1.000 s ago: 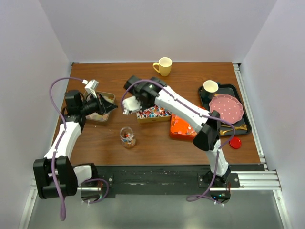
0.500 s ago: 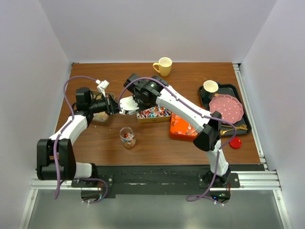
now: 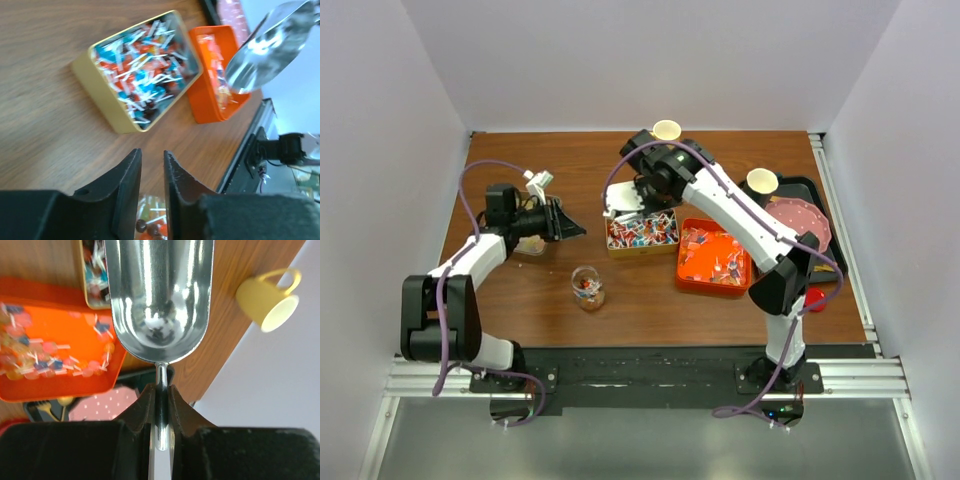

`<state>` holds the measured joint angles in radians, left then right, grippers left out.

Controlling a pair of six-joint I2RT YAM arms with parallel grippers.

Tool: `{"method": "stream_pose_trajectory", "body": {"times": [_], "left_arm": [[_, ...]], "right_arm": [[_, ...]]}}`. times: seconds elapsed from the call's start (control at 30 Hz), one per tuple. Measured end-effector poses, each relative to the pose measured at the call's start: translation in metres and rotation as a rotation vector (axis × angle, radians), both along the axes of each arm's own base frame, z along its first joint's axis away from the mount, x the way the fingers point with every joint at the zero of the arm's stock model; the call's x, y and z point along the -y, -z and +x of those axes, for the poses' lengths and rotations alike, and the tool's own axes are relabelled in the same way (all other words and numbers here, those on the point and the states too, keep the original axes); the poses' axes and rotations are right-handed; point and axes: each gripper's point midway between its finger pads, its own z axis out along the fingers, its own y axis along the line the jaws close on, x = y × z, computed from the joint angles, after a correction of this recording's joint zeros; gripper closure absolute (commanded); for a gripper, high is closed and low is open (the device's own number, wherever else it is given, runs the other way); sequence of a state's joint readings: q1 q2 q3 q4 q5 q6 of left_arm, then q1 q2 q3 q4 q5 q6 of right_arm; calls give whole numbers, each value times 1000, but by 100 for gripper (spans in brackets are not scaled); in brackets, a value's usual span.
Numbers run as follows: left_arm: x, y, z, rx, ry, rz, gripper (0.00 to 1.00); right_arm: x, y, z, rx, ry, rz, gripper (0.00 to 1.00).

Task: Pack the candies
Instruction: Scoop the fake candies from the storage box.

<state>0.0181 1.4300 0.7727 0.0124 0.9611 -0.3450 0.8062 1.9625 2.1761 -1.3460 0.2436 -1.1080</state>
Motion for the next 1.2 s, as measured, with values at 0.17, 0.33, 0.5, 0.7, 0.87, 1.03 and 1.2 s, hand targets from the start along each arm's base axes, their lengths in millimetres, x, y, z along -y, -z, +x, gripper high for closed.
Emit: {"method": "stream_pose_trajectory", "body": {"times": [0.17,0.33,0.5,0.7,0.87,1.03,1.2], "left_arm": [[-8,33,9,-80,-49,96,67],[0,59,11,-137,-27,176,69],[9,75,13,-165,4,223,69],[9,88,12,-195,1,257,70],[13,92,15,-204,9,265,70],[18,101,13,-228,24,268,70],[21,104,12,-239,30,266,70]], "right_arm": [[38,18,30,-3,48,-122,100],[53,42,48,-13,28,-270,100],[60,52,57,-2,-10,-391,100],[75,55,59,10,-26,-519,100],[81,58,65,29,-17,-591,100],[76,72,70,33,-24,-658,100],[60,80,71,63,-41,-713,100]]}}
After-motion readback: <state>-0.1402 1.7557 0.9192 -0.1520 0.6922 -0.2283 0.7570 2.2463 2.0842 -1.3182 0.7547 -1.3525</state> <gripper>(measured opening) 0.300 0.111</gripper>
